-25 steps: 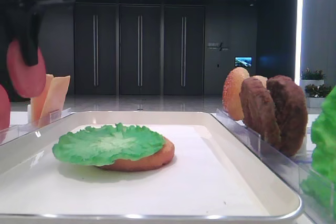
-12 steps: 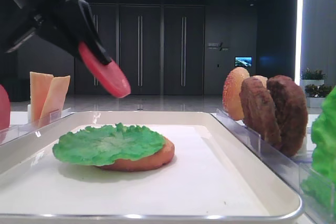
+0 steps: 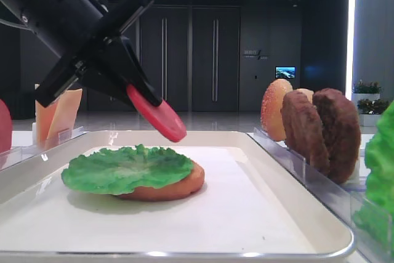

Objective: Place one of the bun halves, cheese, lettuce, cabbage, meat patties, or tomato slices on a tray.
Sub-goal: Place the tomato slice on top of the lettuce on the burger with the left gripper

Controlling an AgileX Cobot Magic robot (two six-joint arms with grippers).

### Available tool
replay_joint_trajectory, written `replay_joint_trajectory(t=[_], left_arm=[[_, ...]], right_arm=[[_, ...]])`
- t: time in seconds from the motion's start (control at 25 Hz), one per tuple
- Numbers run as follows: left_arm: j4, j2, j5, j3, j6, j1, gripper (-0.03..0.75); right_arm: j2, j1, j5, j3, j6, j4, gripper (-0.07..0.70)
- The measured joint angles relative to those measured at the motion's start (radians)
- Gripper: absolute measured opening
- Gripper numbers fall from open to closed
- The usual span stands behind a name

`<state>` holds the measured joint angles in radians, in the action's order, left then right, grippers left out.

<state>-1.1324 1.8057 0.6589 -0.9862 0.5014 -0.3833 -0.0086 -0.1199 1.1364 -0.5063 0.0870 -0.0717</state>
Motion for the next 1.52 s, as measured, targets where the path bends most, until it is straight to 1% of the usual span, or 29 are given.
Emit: replay_joint_trajectory(t=[0.44,0.8,1.28,1.36,1.4,1.52], left_arm=[[0.015,0.007,0.005,0.000,0.008,0.000,0.054],[0.029,0.015,0.004,0.030,0.009,0.000,0.054],[0.026,0.035,0.002,0.031,0.036,0.000,0.055],[0.026,0.035,0.002,0.031,0.036,0.000,0.081],[0.029,0.035,0.002,0.031,0.036,0.000,0.119],[0.046,0.035,0.007,0.031,0.036,0.000,0.290]], right_arm=[[0.000,0.000,0.000,0.000,0.000,0.000,0.363],[0.000,0.000,0.000,0.000,0.000,0.000,0.363],[0.000,0.000,0.000,0.000,0.000,0.000,0.363],[0.000,0.000,0.000,0.000,0.000,0.000,0.363],[0.000,0.000,0.000,0.000,0.000,0.000,0.363],[0.000,0.000,0.000,0.000,0.000,0.000,0.363]])
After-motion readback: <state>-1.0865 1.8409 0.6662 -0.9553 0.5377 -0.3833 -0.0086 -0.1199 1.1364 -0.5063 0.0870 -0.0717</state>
